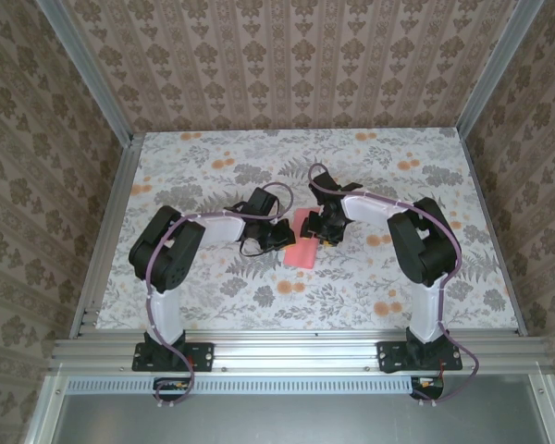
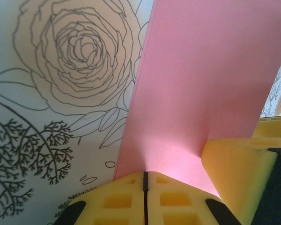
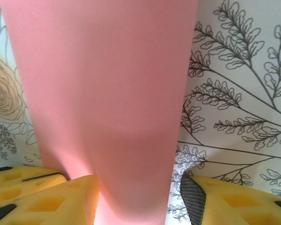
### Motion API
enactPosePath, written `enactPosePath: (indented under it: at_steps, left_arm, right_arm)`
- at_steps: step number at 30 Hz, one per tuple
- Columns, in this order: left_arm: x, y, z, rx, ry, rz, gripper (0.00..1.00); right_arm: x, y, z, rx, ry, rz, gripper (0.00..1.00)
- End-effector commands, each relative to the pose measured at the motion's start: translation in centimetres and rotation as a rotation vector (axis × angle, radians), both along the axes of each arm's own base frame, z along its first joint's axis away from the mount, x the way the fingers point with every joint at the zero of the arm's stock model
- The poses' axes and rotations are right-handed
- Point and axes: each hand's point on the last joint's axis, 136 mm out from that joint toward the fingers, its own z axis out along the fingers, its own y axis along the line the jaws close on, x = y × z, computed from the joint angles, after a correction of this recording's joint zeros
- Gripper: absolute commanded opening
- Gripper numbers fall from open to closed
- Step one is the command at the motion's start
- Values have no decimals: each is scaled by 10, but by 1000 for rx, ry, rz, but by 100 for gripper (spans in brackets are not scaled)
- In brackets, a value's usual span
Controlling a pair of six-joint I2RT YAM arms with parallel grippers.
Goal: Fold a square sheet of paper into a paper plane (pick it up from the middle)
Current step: Hold the square sheet of paper at the center of the table, then fold the square sheet of paper in half at the center of the table.
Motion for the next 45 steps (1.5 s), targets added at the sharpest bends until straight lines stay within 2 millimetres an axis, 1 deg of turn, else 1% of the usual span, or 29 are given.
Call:
enactPosePath:
  at_steps: [1,5,8,10,13,15,18,21,29,32,34,36,39,41,43,45]
  left_arm:
    - [-19,19,-35,131,75,-18,7]
    - [-23,22,-42,161,89,-26,7]
    - [-25,23,-45,175,95,-30,7]
    - [-26,24,-47,180,96,-30,7]
    - [-27,24,-48,187,100,-31,6]
    - [-26,25,-48,191,100,-30,5]
    - [-27,26,-49,199,102,-27,4]
    - [-28,27,-50,207,106,-26,5]
    - [-31,33,-57,241,125,-22,4]
    - [-34,36,-60,253,133,-28,4]
    - [-35,37,-61,260,136,-33,4]
    - [-36,38,-62,263,137,-36,4]
    - [-36,38,-62,262,140,-36,4]
    - [-36,37,-63,262,140,-35,4]
    - [-36,37,-64,264,143,-31,4]
    - [-36,38,-65,268,146,-27,4]
  right_arm:
    - [-10,-9,-4,-28,10,-4,58]
    - [-2,-3,29,33,-88,-2,60]
    - [0,1,45,85,-159,13,58]
    - [0,10,50,145,-185,39,54]
    - [-3,28,51,250,-177,81,37]
    - [-4,38,49,311,-163,89,30]
    - [-8,41,36,326,-124,89,24]
    - [-9,36,20,336,-93,71,18]
    - [-14,20,-14,346,-51,56,15]
    - [-14,18,-23,358,-58,55,14]
    - [-15,12,-27,340,-54,49,14]
    - [-13,12,-19,352,-76,49,14]
    - [-10,20,8,399,-121,77,15]
    - [-14,24,24,419,-138,105,16]
    - [-21,27,30,427,-131,121,17]
    - [-29,28,29,432,-112,128,17]
